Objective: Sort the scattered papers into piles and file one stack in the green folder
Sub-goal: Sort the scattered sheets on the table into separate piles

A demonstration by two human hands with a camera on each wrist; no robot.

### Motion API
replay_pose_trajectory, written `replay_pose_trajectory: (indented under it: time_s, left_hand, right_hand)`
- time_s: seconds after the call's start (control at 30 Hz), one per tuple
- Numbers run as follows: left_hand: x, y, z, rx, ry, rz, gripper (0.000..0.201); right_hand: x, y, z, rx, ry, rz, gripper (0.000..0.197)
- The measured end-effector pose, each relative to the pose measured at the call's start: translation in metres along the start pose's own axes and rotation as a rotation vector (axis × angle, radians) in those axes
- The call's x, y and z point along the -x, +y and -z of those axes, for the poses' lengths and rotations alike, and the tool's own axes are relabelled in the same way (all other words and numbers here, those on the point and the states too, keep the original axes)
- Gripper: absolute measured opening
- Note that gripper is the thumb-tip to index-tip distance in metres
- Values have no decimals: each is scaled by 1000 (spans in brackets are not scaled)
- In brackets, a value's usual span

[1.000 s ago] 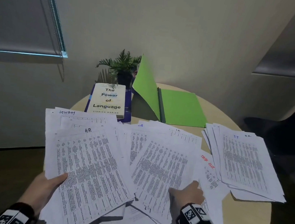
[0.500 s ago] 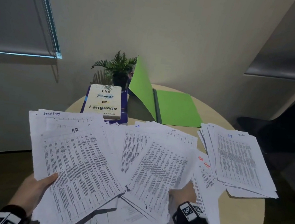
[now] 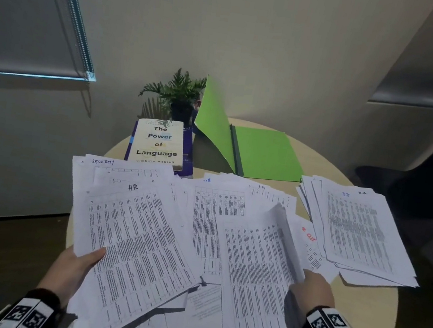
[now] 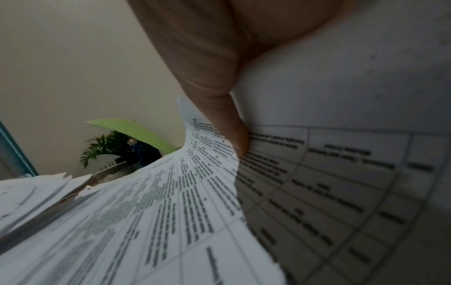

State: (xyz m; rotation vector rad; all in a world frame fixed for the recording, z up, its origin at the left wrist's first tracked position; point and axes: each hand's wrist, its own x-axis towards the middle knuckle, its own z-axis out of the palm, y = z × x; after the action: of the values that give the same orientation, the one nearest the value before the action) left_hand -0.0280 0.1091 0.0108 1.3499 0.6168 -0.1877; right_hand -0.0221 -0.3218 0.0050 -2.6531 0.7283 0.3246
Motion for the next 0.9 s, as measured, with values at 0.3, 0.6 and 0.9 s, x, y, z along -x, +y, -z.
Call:
replay_pose_trajectory:
  time_s: [0.3,0.6,0.9]
  left_hand:
    - [-1,0,-3,-18,-13,2,34]
    - [-10,-12,-18,-30,-33,17,34]
    - [-10,-8,-43,-56,-70,-55,42]
  right_hand:
    - [18,-2,53,-309,145,102,13]
    - [23,-18,125,-413,362,254,6]
    - [37,-61,186,-786,540,438,16]
